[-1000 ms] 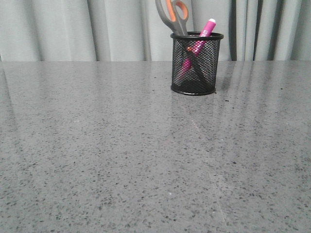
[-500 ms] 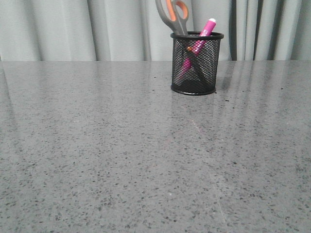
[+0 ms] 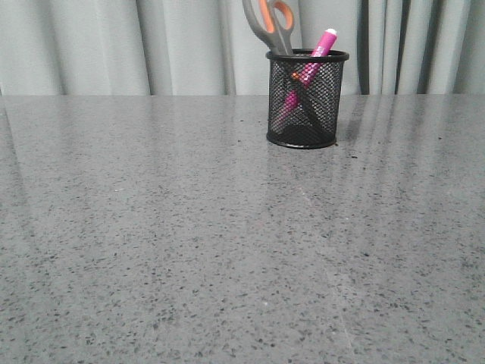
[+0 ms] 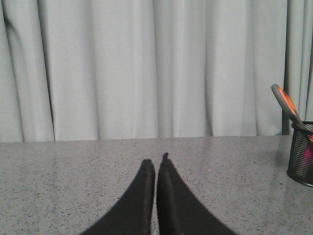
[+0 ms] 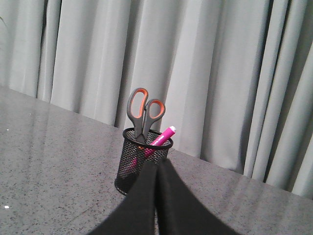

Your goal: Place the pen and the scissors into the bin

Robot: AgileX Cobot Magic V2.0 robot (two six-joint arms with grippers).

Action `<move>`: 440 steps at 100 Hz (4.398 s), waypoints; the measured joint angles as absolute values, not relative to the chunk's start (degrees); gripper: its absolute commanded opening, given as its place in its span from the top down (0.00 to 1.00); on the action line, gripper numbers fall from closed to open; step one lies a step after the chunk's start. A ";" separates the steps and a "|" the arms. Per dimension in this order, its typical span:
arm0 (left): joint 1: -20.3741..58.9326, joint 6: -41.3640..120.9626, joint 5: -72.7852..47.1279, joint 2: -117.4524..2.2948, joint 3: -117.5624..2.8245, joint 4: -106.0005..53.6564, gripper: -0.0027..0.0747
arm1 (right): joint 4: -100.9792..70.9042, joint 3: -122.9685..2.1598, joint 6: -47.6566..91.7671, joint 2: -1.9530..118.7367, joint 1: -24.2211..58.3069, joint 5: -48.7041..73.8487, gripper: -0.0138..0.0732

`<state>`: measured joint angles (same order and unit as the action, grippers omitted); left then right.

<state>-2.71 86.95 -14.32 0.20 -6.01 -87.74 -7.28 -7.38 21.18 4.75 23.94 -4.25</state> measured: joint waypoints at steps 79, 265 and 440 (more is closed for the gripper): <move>-2.49 32.08 -9.56 0.20 -5.90 -31.75 0.99 | -7.28 -7.38 21.18 4.75 23.94 -4.25 0.93; 0.84 1.04 -3.48 0.20 0.10 -2.41 0.99 | -7.28 -7.38 21.18 4.75 23.94 -4.14 0.93; 0.84 0.95 -3.60 0.20 0.10 -2.48 0.99 | -2.14 0.65 8.83 -0.58 0.60 9.03 0.93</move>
<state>0.84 0.95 -3.60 0.20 0.10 -2.48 -2.14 0.65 8.83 -0.58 0.60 9.03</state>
